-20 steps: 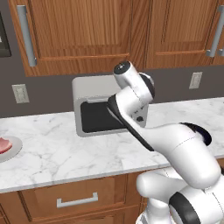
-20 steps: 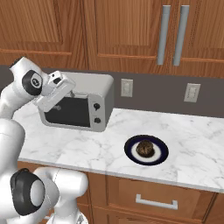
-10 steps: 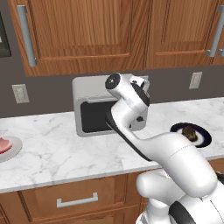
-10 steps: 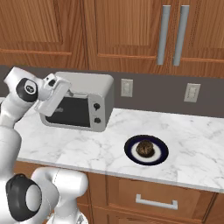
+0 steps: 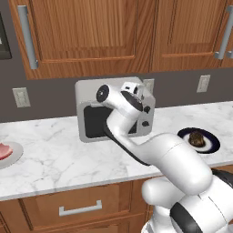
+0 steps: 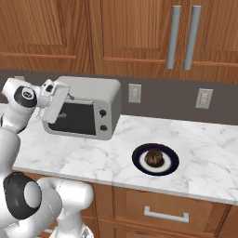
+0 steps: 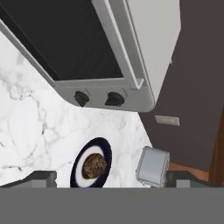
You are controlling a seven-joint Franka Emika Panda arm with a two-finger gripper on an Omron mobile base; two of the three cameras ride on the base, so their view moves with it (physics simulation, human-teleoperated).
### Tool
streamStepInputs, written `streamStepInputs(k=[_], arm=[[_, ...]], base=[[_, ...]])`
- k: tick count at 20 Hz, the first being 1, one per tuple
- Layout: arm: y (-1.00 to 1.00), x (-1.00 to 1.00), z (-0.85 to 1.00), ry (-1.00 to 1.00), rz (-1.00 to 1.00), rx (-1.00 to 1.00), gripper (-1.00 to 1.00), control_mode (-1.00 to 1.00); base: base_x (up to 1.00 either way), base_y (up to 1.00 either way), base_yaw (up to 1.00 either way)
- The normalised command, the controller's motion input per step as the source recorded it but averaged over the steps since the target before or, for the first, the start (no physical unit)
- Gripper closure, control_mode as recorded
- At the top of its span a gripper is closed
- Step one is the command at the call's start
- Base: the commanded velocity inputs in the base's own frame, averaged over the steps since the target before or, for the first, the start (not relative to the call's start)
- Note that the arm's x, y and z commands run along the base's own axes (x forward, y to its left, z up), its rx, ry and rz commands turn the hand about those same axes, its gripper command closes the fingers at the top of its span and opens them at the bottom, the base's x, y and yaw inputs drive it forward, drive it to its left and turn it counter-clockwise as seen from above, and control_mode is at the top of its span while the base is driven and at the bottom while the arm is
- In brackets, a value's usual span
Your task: Open the toaster oven door. Place the bread on the top rack in the toaster oven and place the steak on the bottom rack.
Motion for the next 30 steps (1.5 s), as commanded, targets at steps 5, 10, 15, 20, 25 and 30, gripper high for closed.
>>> streamStepInputs(k=[5, 10, 15, 20, 25, 30], arm=[[0.00, 0.30, -0.01, -0.09, 0.00, -0.05, -1.00, -1.00], [0.03, 0.19, 0.00, -0.17, 0.09, 0.00, -1.00, -1.00], [0.02, 0.19, -0.09, -0.08, 0.02, -0.01, -1.00, -1.00], [0.16, 0.35, -0.51, -0.01, 0.05, -0.03, -1.00, -1.00], [0.10, 0.38, -0.03, -0.14, 0.05, 0.00, -1.00, -1.00], [0.17, 0.48, -0.26, -0.06, 0.03, 0.00, -1.00, -1.00]], base=[[0.00, 0.00, 0.00], [0.00, 0.00, 0.00], [0.00, 0.00, 0.00], [0.00, 0.00, 0.00], [0.00, 0.00, 0.00], [0.00, 0.00, 0.00]])
